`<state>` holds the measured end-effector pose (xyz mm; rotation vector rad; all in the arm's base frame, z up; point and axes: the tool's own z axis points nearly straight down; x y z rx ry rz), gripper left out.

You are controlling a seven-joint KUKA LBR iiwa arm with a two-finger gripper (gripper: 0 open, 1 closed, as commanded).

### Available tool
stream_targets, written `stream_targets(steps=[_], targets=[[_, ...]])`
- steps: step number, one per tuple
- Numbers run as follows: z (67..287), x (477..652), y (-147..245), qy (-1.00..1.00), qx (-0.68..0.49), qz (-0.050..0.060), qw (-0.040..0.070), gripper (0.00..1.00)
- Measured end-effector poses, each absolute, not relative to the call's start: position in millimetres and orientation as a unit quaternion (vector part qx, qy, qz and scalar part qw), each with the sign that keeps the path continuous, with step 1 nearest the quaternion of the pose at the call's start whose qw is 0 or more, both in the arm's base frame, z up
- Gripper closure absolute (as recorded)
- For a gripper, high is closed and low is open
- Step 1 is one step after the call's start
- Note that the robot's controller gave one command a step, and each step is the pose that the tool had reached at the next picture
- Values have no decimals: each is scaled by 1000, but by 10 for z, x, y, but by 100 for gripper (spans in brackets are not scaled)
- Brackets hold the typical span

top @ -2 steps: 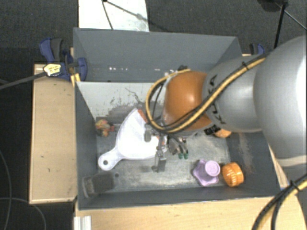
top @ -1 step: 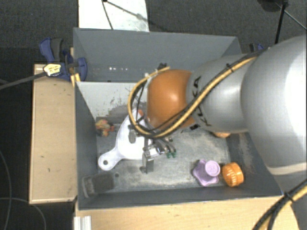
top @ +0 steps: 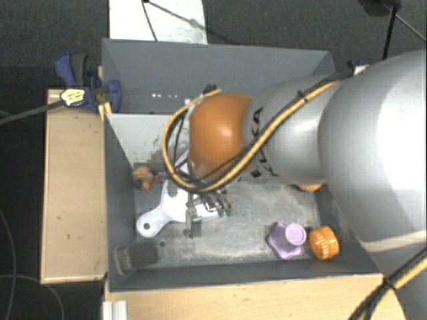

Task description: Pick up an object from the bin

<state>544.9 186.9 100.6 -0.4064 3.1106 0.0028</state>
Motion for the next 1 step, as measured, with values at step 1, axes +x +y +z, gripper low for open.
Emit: stream_targets(steps=[1], targets=[[754, 5463, 2187, 978, -208, -1, 2, 0]])
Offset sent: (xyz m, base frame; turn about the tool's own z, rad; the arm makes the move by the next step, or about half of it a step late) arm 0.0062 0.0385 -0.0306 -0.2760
